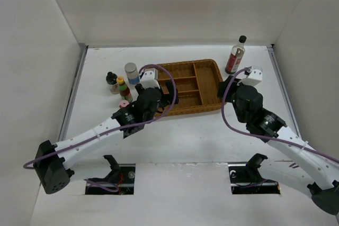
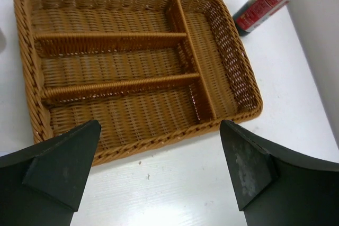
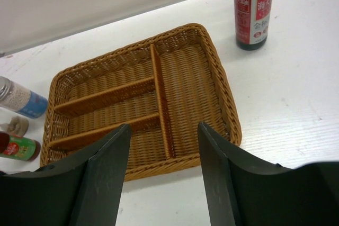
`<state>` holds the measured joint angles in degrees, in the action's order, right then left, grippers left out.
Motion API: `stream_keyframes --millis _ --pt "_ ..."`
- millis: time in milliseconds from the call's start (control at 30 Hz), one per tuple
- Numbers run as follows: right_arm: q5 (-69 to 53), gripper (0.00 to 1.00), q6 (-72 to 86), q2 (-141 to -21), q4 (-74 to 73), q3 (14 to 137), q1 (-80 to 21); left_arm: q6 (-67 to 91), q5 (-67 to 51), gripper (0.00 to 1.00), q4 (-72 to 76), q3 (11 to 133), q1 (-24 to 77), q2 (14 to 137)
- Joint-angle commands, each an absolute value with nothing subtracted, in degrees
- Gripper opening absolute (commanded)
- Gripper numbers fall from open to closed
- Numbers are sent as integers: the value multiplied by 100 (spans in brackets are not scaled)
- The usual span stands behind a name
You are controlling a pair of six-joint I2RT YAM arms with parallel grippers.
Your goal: Organize the condiment bottles
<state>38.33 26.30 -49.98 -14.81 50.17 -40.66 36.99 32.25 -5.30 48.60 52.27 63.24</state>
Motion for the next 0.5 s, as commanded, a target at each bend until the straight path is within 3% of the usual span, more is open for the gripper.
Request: stream_keyframes --millis 0,67,200,267,400,467 --pt "3604 59 2540 -4948 -599 4861 -4030 3455 3594 100 -246 5308 4989 6319" --pt "3577 54 2584 -4852 -484 4686 -4056 3349 3604 100 -246 5361 4743 6319" --pt "3559 23 2627 -4554 -378 4229 -4337 2989 3515 100 -219 5405 4259 6223" --pt "3577 14 2689 -4395 -404 4009 -4477 2813 3542 100 -281 5449 4057 6135" --pt "3630 11 2812 -4131 -343 3639 -4575 2690 3551 100 -308 5633 3627 5959" --pt "3656 19 2804 -4035 -282 3516 -4575 2611 3411 100 -360 5826 3380 6020"
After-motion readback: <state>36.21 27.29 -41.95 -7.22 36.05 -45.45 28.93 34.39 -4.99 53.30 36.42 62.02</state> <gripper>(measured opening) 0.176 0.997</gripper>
